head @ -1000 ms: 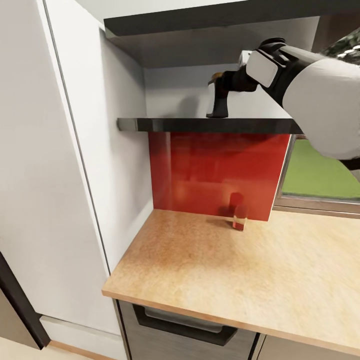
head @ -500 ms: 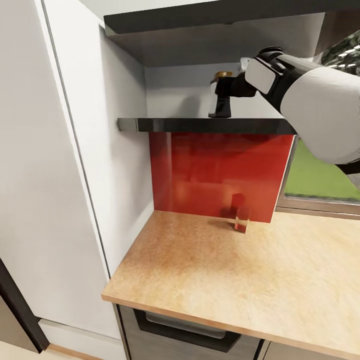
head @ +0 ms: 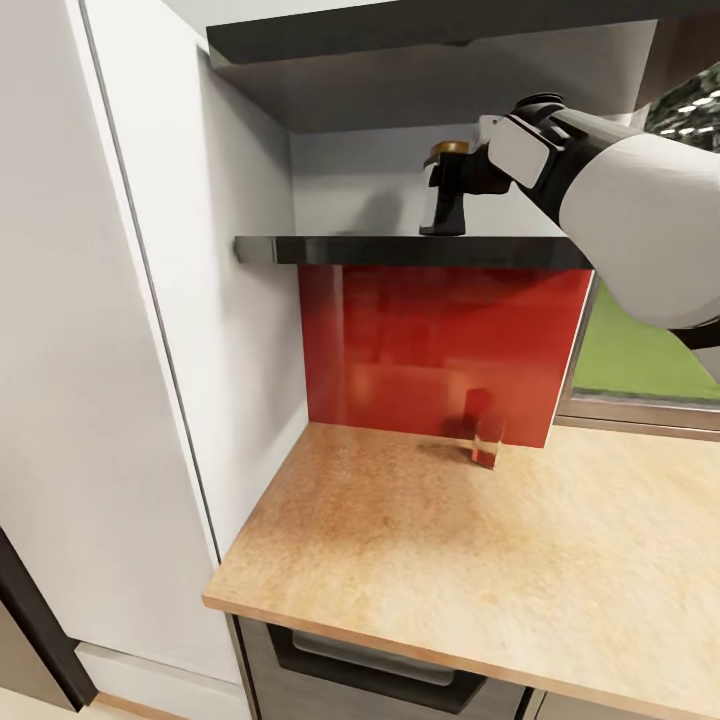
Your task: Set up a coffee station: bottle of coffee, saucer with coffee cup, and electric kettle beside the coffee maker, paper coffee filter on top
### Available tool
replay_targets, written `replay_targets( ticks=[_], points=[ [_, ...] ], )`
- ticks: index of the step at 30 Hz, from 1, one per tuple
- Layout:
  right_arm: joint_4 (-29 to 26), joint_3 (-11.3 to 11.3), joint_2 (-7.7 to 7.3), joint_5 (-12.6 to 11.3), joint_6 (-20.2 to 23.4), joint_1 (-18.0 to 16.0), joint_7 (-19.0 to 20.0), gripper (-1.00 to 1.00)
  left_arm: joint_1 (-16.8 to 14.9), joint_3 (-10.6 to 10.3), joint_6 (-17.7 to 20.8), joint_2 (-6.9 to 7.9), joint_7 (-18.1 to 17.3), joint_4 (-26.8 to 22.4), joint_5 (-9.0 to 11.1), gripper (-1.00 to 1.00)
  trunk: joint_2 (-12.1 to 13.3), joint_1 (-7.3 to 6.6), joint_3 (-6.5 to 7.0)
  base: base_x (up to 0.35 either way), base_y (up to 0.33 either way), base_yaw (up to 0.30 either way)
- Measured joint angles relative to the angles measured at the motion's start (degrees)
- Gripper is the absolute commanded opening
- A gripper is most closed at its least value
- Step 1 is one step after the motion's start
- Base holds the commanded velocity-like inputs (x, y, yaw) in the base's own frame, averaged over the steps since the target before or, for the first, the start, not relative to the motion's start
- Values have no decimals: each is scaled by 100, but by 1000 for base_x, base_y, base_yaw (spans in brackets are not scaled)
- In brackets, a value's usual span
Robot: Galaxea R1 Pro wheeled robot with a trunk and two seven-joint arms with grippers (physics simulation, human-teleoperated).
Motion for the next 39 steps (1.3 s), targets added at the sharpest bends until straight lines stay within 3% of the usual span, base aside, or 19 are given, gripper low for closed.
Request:
replay_targets(
  ticks=[11,39],
  points=[
    [0,0,-11,1,2,0,0,100,1,0,17,0,0,-1,-5,100,0,-1,0,156,56,0],
    [0,10,-52,120,-9,17,-4,100,0,0,17,-2,0,-1,2,100,0,-1,0,48,22,0]
  ],
)
